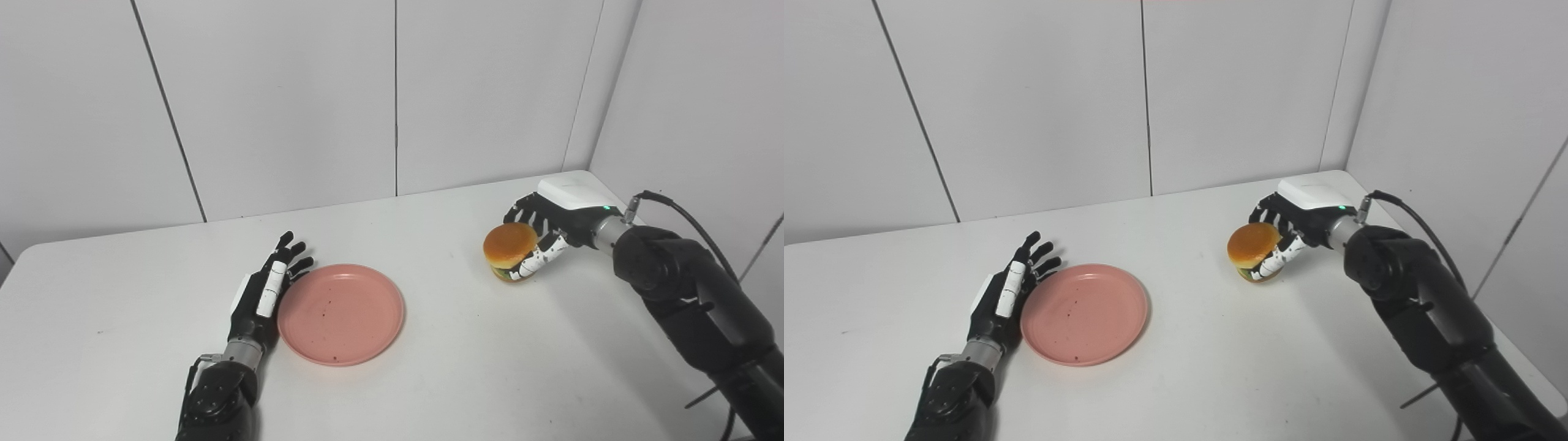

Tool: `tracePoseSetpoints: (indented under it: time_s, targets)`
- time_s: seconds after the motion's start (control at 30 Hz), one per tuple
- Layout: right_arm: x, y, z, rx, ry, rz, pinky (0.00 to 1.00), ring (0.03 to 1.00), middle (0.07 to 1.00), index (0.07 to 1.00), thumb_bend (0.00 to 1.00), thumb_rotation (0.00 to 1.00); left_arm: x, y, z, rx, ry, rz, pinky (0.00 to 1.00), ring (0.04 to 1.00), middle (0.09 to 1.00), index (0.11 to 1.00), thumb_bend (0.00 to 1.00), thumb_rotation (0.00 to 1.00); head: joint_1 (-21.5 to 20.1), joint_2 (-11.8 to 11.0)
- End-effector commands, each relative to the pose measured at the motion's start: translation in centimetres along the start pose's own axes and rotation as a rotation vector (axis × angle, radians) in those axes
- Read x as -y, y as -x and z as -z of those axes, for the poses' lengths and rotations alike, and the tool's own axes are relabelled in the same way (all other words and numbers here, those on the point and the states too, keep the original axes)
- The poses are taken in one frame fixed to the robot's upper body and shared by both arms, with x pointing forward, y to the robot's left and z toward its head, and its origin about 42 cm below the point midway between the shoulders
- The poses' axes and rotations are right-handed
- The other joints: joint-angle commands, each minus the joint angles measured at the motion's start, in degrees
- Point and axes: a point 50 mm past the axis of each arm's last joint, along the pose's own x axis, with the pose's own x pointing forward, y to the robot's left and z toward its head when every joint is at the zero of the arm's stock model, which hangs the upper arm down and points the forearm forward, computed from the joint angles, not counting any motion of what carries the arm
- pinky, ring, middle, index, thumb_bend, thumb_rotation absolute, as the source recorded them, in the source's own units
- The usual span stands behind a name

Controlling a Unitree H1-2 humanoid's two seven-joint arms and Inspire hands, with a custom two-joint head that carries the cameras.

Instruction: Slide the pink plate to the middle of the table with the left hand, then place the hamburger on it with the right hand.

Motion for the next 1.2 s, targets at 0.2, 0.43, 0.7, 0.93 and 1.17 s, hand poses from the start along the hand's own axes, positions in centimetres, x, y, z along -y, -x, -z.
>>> tracePoseSetpoints:
  time_s: [0.2, 0.43, 0.7, 0.93, 1.17]
  targets:
    - [4.5, 0.0, -4.5, 0.105, 0.002, 0.103, 0.44, 0.519, 0.570, 0.614, 0.85, 0.35, 1.1, 1.9, 2.8, -0.074, 0.019, -0.021, 0.83, 0.859, 0.927, 0.942, 0.83, 0.89, 1.9, 0.2]
    - [4.3, -0.7, -7.4, 0.161, -0.052, 0.110, 0.44, 0.529, 0.584, 0.608, 0.85, 0.30, 1.6, 1.8, 2.8, -0.074, 0.017, -0.026, 0.83, 0.851, 0.920, 0.943, 0.80, 0.88, 4.2, 0.3]
    - [2.6, -2.7, -9.4, 0.225, -0.128, 0.099, 0.46, 0.547, 0.585, 0.605, 0.88, 0.36, 2.1, 1.8, 2.8, -0.074, 0.007, -0.027, 0.82, 0.846, 0.922, 0.943, 0.80, 0.89, 7.2, 0.1]
    - [1.0, -4.1, -12.1, 0.279, -0.191, 0.084, 0.60, 0.635, 0.634, 0.602, 0.91, 0.40, 2.8, 1.6, 2.8, -0.073, 0.007, -0.032, 0.81, 0.849, 0.920, 0.939, 0.82, 0.89, 9.1, 0.0]
    - [-0.9, -5.4, -14.9, 0.334, -0.249, 0.056, 0.60, 0.599, 0.603, 0.601, 0.92, 0.39, 3.2, 1.6, 2.8, -0.080, 0.000, -0.052, 0.80, 0.832, 0.904, 0.932, 0.83, 0.90, 11.5, -0.1]
